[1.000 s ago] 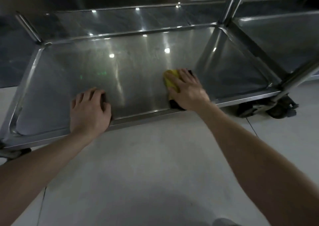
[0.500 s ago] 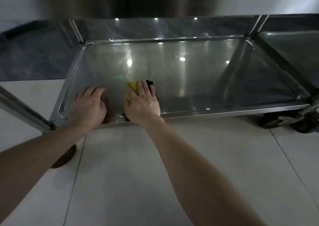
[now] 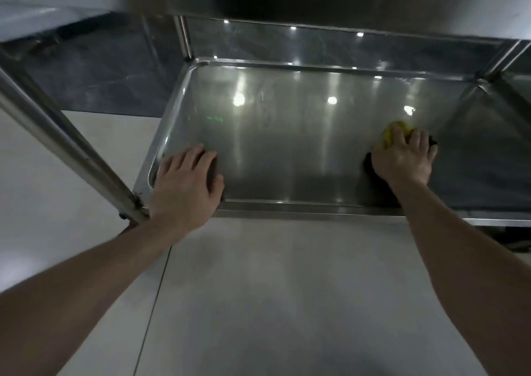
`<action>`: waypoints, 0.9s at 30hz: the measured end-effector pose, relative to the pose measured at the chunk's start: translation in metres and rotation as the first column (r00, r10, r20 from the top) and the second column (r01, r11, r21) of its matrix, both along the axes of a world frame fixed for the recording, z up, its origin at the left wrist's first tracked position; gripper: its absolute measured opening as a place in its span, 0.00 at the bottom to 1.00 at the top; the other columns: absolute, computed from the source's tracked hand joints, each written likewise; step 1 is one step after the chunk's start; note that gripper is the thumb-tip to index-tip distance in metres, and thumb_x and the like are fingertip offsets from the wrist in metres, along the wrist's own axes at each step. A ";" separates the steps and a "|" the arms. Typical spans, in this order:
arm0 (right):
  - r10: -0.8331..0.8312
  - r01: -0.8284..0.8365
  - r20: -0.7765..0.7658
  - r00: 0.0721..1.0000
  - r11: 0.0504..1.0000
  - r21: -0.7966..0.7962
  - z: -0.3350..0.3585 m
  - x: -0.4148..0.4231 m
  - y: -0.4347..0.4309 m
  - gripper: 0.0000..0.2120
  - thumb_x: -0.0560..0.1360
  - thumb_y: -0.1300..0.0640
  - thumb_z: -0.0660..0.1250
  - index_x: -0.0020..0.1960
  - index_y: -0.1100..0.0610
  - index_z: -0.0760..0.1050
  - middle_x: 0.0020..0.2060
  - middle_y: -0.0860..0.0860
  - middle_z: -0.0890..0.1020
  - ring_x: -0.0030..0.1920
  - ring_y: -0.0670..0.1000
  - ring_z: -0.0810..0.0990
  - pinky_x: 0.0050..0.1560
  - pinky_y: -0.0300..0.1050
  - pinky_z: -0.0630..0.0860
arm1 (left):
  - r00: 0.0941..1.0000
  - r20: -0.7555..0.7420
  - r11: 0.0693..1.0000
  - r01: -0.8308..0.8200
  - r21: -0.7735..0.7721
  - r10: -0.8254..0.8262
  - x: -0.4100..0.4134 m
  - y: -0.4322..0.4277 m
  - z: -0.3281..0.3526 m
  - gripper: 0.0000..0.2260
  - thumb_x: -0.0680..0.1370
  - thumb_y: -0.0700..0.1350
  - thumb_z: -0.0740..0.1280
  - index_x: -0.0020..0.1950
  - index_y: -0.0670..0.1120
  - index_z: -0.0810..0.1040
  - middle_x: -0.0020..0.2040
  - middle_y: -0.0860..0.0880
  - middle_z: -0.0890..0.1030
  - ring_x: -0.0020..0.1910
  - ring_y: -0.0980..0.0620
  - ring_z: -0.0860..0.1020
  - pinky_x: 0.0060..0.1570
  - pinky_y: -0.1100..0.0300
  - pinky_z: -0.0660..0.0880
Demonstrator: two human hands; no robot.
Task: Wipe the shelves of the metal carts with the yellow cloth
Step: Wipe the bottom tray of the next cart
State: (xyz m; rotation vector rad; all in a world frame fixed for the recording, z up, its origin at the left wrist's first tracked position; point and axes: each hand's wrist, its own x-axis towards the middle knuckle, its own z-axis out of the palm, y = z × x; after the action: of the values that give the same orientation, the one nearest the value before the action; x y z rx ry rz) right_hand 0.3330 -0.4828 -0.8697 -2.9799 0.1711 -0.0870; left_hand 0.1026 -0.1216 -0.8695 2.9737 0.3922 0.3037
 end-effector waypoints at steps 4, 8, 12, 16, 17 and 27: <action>0.171 -0.172 0.027 0.985 0.984 0.036 0.001 0.005 0.156 0.30 0.82 0.42 0.51 0.83 0.48 0.62 0.82 0.61 0.61 0.83 0.61 0.57 0.82 0.64 0.54 | 0.999 0.044 1.000 -0.007 0.002 0.007 0.000 0.001 -0.004 0.24 0.84 0.58 0.57 0.76 0.49 0.74 0.76 0.46 0.75 0.73 0.42 0.74 0.76 0.42 0.66; 0.710 -0.704 -0.060 0.702 0.704 0.095 0.012 -0.050 0.301 0.29 0.86 0.40 0.49 0.86 0.43 0.54 0.87 0.53 0.52 0.86 0.53 0.46 0.85 0.57 0.44 | 0.998 0.062 1.000 -0.006 -0.015 0.007 0.000 0.000 -0.005 0.24 0.82 0.58 0.59 0.71 0.45 0.76 0.73 0.45 0.78 0.70 0.41 0.76 0.74 0.43 0.68; 0.820 -0.806 -0.051 0.571 0.571 0.157 0.011 -0.055 0.272 0.28 0.86 0.39 0.52 0.86 0.39 0.55 0.87 0.51 0.52 0.86 0.51 0.45 0.85 0.54 0.42 | 0.996 0.090 0.999 0.000 -0.042 0.004 0.000 0.003 -0.007 0.20 0.81 0.58 0.59 0.64 0.46 0.75 0.70 0.44 0.79 0.70 0.41 0.76 0.73 0.44 0.68; 0.634 -0.629 -0.008 0.773 0.769 0.110 0.001 -0.029 0.161 0.29 0.86 0.38 0.52 0.85 0.43 0.59 0.86 0.54 0.56 0.86 0.55 0.50 0.85 0.55 0.46 | 0.998 0.039 0.991 0.046 -0.123 -0.041 -0.004 0.008 -0.005 0.16 0.84 0.54 0.58 0.64 0.46 0.76 0.70 0.45 0.78 0.69 0.41 0.76 0.75 0.46 0.66; 0.549 -0.546 -0.002 0.836 0.832 0.101 0.003 -0.022 0.143 0.28 0.86 0.39 0.52 0.85 0.43 0.60 0.86 0.55 0.56 0.86 0.56 0.51 0.85 0.56 0.47 | 0.998 0.042 0.986 0.044 -0.158 -0.038 -0.010 0.008 0.003 0.15 0.85 0.53 0.58 0.65 0.46 0.76 0.70 0.46 0.78 0.68 0.41 0.76 0.74 0.46 0.67; 0.478 -0.475 -0.035 0.877 0.877 0.073 0.009 -0.038 0.350 0.32 0.84 0.41 0.47 0.86 0.48 0.55 0.86 0.59 0.53 0.86 0.59 0.47 0.83 0.64 0.42 | 0.996 0.086 0.975 0.003 -0.221 0.017 -0.135 0.024 0.035 0.11 0.81 0.53 0.61 0.56 0.52 0.79 0.53 0.56 0.80 0.50 0.51 0.80 0.51 0.56 0.78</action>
State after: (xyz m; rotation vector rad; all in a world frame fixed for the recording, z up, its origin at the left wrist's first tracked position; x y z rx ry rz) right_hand 0.2951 -0.1333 -0.8607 -2.8649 -0.5481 0.0553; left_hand -0.0324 -0.0978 -0.8344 2.7318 0.3985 0.3646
